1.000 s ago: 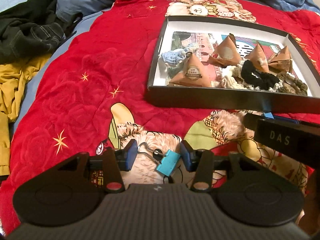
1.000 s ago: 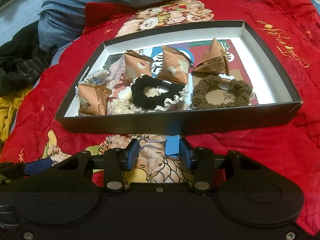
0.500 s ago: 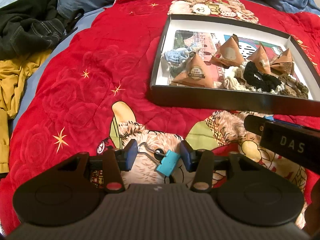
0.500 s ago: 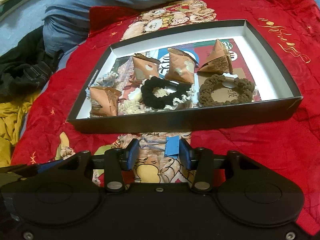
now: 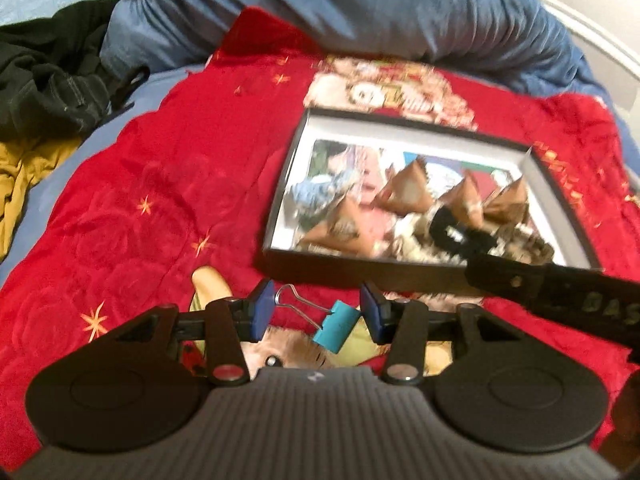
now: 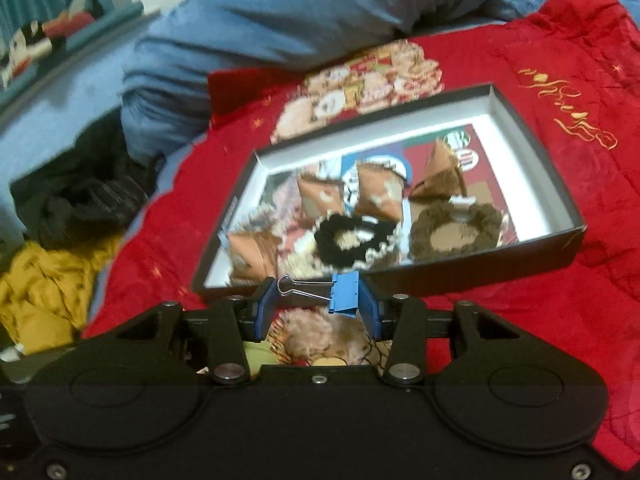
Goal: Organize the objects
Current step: 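Grasp the blue binder clip with the right gripper, then carry the blue binder clip over the box with the right gripper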
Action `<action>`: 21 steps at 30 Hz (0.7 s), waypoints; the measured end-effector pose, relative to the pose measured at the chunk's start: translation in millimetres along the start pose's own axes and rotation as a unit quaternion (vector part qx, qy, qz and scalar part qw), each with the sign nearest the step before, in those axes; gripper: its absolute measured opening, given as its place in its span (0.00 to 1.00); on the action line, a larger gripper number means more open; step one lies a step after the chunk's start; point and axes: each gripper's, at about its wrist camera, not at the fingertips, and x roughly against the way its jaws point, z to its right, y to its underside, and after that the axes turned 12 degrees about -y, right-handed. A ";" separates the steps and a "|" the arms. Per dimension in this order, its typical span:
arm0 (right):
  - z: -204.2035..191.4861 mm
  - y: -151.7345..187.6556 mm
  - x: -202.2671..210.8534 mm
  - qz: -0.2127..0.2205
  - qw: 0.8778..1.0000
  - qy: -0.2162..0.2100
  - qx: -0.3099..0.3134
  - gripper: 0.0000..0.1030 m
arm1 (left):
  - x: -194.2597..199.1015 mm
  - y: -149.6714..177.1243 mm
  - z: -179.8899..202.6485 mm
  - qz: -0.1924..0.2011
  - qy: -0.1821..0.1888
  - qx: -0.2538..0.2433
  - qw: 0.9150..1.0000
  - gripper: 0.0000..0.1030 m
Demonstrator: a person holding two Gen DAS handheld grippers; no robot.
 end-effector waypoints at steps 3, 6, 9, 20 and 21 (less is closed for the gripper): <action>1.3 -4.7 14.2 0.017 1.000 -0.011 -0.002 0.41 | 7.4 -3.6 0.7 0.022 0.011 0.005 1.000 0.49; 0.8 -8.6 25.8 0.031 0.999 -0.015 -0.002 0.41 | 15.0 -6.6 3.9 0.039 0.012 0.003 0.999 0.49; 0.6 -14.2 32.1 0.044 0.999 -0.020 0.003 0.41 | 14.4 -7.6 9.3 0.035 -0.006 -0.010 0.999 0.49; 11.6 -53.0 31.8 0.078 0.997 0.013 0.012 0.41 | 6.6 -37.0 13.8 0.035 -0.026 -0.014 0.999 0.49; 12.6 -58.3 32.7 0.082 0.996 0.014 0.013 0.41 | 4.6 -42.0 13.2 0.032 -0.026 -0.009 0.999 0.49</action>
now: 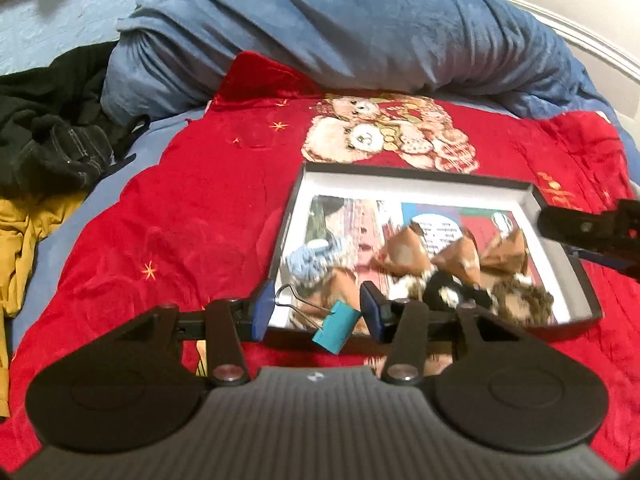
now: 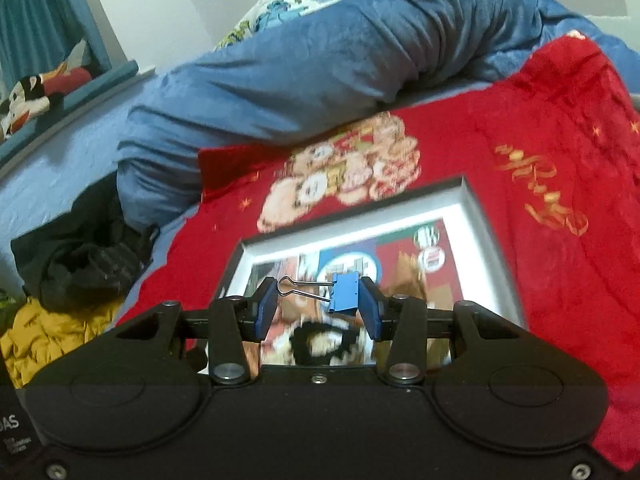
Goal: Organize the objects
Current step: 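Carry the blue binder clip over the box with the right gripper, then open the right gripper to drop the binder clip into the box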
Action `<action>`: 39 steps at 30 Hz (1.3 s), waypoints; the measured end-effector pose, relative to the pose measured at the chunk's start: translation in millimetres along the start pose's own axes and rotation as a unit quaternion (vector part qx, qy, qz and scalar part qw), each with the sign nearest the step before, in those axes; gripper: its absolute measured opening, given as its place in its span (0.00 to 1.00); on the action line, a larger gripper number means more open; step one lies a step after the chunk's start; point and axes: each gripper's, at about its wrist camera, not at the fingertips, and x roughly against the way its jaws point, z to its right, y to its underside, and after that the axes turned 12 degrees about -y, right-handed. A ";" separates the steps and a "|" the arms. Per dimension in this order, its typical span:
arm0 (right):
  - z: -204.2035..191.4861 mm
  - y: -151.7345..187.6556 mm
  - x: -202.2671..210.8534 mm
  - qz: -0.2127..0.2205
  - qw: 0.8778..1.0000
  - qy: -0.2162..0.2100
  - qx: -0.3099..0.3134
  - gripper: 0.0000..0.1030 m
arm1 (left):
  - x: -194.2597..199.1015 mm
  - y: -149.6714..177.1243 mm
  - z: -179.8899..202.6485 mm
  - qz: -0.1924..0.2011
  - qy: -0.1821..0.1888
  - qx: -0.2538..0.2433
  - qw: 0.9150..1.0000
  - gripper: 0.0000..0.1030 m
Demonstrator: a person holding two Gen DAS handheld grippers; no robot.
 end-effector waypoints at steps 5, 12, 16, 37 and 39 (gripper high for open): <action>8.3 -25.8 -2.4 0.013 1.000 0.013 0.017 0.41 | -12.0 -26.4 1.0 0.006 -0.003 0.001 1.000 0.49; 34.7 -54.3 -25.1 0.003 1.000 0.027 0.013 0.41 | -35.7 -69.2 12.2 0.028 0.023 0.002 0.999 0.50; 52.2 -64.5 -55.3 -0.011 0.999 0.032 0.000 0.41 | -63.3 -78.5 23.2 0.019 0.046 0.012 0.999 0.49; 86.7 -37.5 -148.6 -0.063 0.996 0.061 -0.015 0.43 | -130.4 -54.2 71.1 0.019 0.027 -0.040 0.999 0.61; 86.0 -36.8 -148.4 -0.062 0.996 0.060 -0.013 0.43 | -130.5 -54.6 68.5 0.015 0.037 -0.032 0.999 0.64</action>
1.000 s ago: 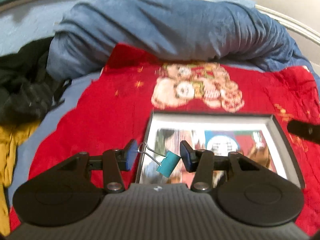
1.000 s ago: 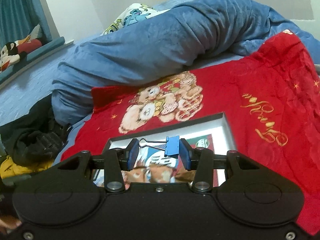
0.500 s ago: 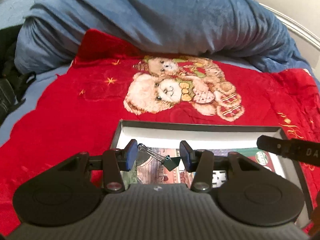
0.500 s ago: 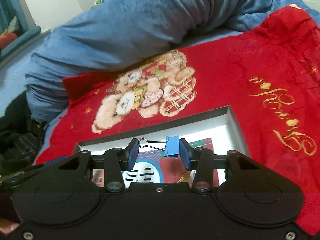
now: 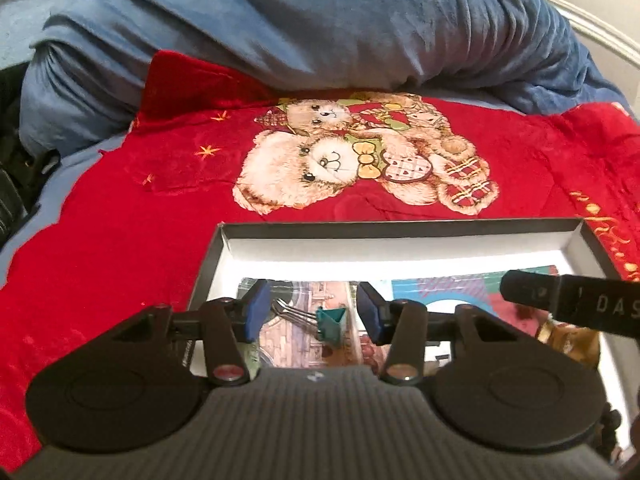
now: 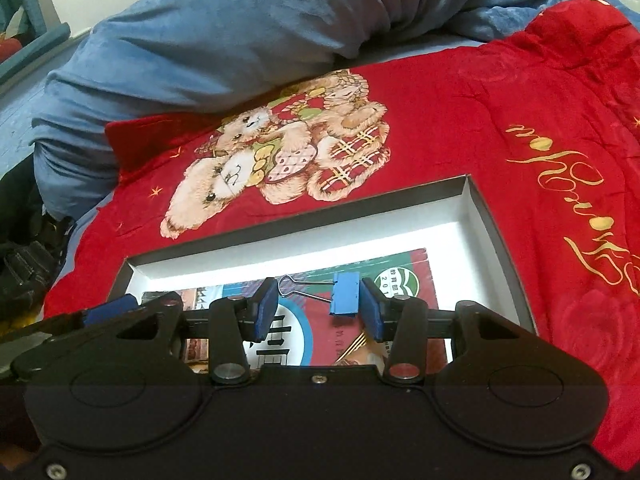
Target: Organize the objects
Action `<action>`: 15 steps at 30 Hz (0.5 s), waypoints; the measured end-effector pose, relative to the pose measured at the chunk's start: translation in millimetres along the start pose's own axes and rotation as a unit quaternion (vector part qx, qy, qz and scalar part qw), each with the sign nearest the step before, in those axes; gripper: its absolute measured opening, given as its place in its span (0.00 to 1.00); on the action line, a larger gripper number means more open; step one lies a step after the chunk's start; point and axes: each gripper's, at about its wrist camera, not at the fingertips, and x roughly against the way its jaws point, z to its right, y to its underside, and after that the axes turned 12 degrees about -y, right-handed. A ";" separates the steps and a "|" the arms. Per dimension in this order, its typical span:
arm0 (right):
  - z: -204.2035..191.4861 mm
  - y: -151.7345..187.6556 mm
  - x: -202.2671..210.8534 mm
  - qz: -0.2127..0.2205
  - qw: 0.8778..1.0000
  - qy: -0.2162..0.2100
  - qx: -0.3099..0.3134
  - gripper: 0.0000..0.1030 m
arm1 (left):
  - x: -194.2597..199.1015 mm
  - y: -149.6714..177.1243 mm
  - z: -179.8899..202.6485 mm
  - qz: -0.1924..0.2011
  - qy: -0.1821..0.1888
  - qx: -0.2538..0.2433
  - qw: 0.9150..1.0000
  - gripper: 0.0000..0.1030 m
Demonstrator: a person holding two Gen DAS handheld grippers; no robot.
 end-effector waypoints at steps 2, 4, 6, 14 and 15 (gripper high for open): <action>0.1 1.4 0.4 0.003 1.000 0.000 0.001 0.43 | 0.0 -1.0 -3.4 -0.002 0.000 0.011 1.000 0.70; 0.8 1.9 1.3 0.003 1.000 -0.005 -0.003 0.50 | 0.7 -2.7 -5.8 -0.004 0.001 0.012 1.000 0.74; 2.3 1.5 2.7 0.004 1.000 -0.008 -0.013 0.61 | 2.1 -4.6 -6.5 -0.008 -0.003 0.004 1.000 0.81; -2.7 -4.5 24.1 0.033 0.999 -0.024 -0.015 0.85 | 14.1 -9.4 -13.2 -0.005 -0.013 0.008 1.000 0.88; -3.7 -5.9 28.4 0.038 0.999 -0.026 -0.016 0.86 | 17.8 -10.0 -14.2 -0.002 -0.014 0.007 1.000 0.90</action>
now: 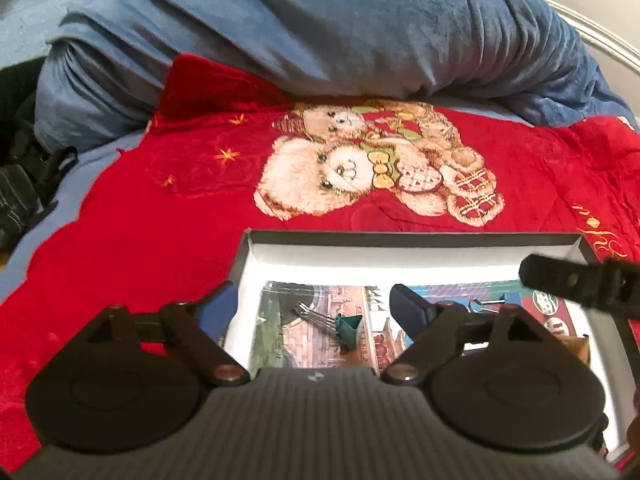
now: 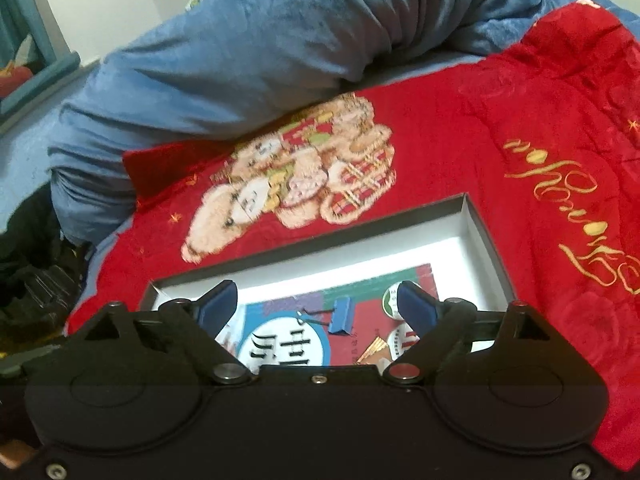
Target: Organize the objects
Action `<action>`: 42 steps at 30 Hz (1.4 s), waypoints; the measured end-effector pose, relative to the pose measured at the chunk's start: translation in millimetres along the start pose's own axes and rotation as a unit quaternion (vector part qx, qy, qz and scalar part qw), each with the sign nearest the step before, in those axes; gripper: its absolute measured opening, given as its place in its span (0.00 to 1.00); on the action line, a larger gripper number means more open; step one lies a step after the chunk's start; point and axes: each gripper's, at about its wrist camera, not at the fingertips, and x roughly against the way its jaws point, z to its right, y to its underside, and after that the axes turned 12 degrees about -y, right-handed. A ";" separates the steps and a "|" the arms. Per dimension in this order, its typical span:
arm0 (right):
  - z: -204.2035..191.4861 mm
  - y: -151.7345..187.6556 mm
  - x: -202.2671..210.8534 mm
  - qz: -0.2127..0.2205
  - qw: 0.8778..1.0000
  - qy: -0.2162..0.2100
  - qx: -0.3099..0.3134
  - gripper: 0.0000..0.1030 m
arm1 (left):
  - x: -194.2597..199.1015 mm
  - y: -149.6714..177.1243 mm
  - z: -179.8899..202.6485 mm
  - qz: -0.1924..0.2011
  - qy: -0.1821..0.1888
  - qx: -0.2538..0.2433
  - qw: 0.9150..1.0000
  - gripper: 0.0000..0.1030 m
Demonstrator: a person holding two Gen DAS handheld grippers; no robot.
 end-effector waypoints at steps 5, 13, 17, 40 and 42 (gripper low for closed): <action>-12.1 -7.1 27.2 0.027 0.999 -0.003 0.026 0.94 | 28.8 -2.0 -8.1 0.026 0.002 0.011 1.000 1.00; -33.1 10.8 90.4 0.070 0.992 0.030 0.099 1.00 | 92.5 19.3 -16.3 0.062 0.006 -0.003 0.998 1.00; -41.0 46.4 128.9 0.124 0.983 0.062 0.122 1.00 | 124.9 57.2 -20.1 0.055 0.013 0.008 0.998 1.00; -20.6 175.8 109.2 -0.015 0.985 0.093 0.146 1.00 | 92.2 176.7 -6.3 0.007 0.027 -0.039 0.999 1.00; -18.0 173.4 113.8 -0.017 0.985 0.093 0.142 1.00 | 93.5 178.2 -7.0 0.011 0.029 -0.044 0.999 1.00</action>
